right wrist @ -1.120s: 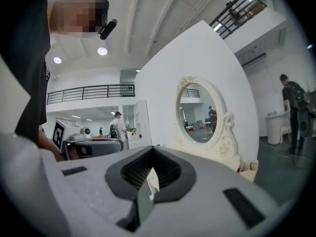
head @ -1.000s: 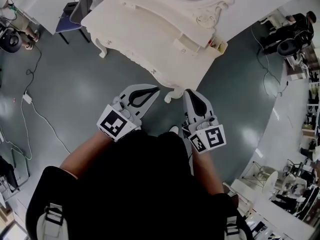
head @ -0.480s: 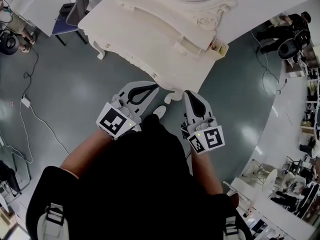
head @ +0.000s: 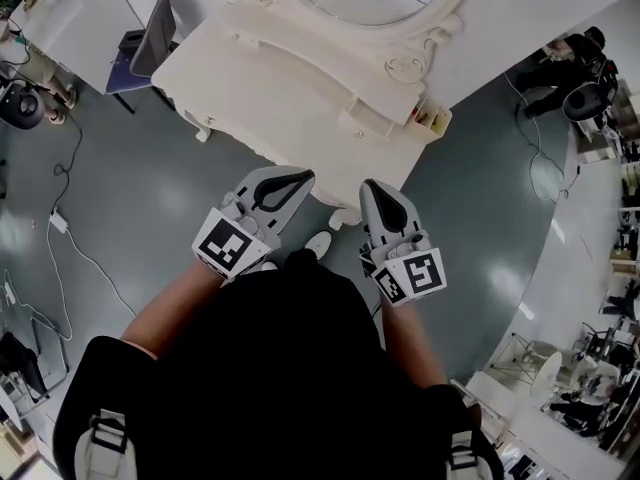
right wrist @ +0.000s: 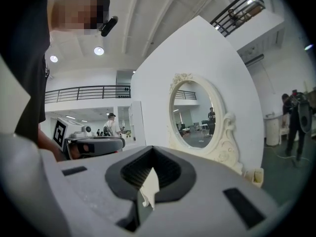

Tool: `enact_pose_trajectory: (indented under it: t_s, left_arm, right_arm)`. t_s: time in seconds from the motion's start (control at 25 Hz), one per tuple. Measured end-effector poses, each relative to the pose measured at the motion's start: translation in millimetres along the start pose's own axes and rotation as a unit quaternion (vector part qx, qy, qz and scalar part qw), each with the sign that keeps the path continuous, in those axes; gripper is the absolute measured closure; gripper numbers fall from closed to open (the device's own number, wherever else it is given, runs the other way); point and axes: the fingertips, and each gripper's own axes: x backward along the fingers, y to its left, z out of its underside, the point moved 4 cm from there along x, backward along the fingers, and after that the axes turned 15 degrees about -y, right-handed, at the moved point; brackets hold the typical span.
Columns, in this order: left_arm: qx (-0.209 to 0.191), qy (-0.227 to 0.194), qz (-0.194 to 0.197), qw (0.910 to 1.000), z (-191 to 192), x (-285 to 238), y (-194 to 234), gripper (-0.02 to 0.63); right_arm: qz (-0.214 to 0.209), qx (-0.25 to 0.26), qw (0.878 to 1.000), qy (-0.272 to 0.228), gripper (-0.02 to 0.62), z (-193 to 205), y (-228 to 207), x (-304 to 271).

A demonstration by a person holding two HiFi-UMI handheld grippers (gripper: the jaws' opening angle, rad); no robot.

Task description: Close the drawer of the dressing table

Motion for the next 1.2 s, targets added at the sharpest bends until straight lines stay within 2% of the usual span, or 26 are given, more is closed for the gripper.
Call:
enact_pose_trajectory:
  t_s: [0.44,0.68,0.92,1.2]
  left_arm:
    - [-0.001,0.015,0.017,0.9997,22.5,-80.6,12.5,0.612]
    - [0.001,0.040,0.002,0.9992,31.6,-120.6,17.1,0.612]
    - [0.002,0.034,0.019,0.9992,43.7,-143.8,15.1,0.612]
    - [0.016,0.041,0.026,0.9987,57.4,-160.3,46.2,0.612]
  right_arm:
    - [0.007,-0.008,1.000,-0.006,0.594,-3.7,-79.4,-10.8]
    - [0.004,-0.011,1.000,-0.010,0.594,-5.9,-120.3,-11.6]
    - [-0.004,-0.006,1.000,-0.002,0.594,-3.9,-143.1,-15.4]
    - [0.022,-0.010,1.000,0.011,0.594,8.5,-161.2,-33.8]
